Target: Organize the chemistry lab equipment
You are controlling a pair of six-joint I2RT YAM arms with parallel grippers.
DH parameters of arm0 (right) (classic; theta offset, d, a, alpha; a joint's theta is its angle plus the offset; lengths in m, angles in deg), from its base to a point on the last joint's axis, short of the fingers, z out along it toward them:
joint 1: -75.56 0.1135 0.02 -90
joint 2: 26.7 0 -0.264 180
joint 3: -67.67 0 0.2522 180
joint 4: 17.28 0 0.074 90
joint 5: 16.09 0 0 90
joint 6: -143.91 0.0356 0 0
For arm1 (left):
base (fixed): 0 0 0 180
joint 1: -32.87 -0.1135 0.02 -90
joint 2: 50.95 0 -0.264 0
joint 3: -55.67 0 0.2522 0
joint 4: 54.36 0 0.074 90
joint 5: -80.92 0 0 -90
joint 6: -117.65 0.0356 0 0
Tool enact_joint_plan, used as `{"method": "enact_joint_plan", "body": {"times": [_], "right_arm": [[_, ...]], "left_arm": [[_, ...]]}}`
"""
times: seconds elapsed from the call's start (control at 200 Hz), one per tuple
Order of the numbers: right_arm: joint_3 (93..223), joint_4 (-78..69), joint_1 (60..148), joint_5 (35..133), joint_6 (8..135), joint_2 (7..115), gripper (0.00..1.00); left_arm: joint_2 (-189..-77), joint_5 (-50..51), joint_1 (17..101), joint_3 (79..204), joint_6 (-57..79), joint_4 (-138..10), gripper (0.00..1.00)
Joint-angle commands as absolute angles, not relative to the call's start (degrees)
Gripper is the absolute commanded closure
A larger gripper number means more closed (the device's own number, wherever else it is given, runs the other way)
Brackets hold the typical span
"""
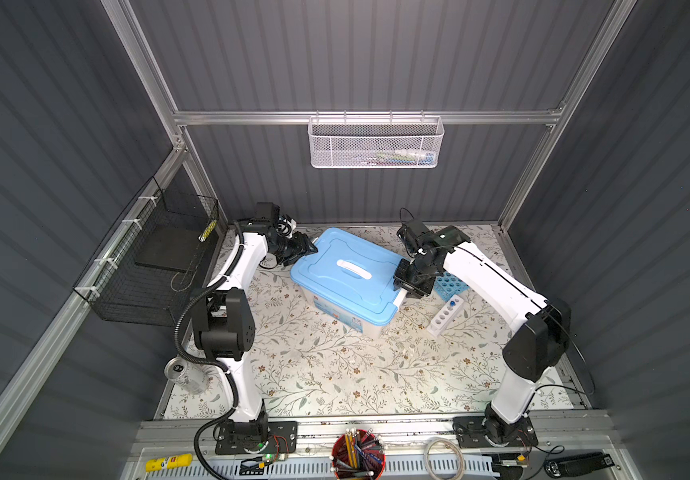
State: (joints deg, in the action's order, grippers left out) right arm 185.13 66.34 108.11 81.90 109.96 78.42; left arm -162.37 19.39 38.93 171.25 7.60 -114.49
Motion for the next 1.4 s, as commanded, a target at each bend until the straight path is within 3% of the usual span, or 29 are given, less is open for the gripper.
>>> {"method": "enact_joint_plan", "body": {"times": [0.0, 0.28, 0.485, 0.881, 1.101, 1.396], "right_arm": [[190.86, 71.39, 109.72, 79.95, 106.00, 84.00, 0.58], [203.20, 77.91, 111.28, 79.60, 102.92, 92.69, 0.55], [209.17, 81.43, 112.33, 78.78, 101.29, 96.55, 0.57], [205.11, 79.41, 113.27, 78.90, 100.15, 95.33, 0.60], [203.69, 77.43, 112.76, 79.58, 100.08, 94.25, 0.64], [201.30, 75.94, 112.26, 80.68, 100.18, 92.92, 0.67]], "left_arm": [[-160.30, 22.01, 40.51, 171.39, 7.74, -118.48, 0.40], [-159.72, 23.70, 41.97, 172.90, 8.63, -116.79, 0.40], [-161.84, 21.33, 44.91, 177.34, 14.87, -121.31, 0.30], [-168.01, 14.52, 45.01, 186.32, 17.63, -122.04, 0.25], [-171.52, 16.69, 42.09, 187.72, 16.05, -119.47, 0.15], [-174.70, 24.16, 37.79, 191.74, 10.92, -114.28, 0.12]]}}
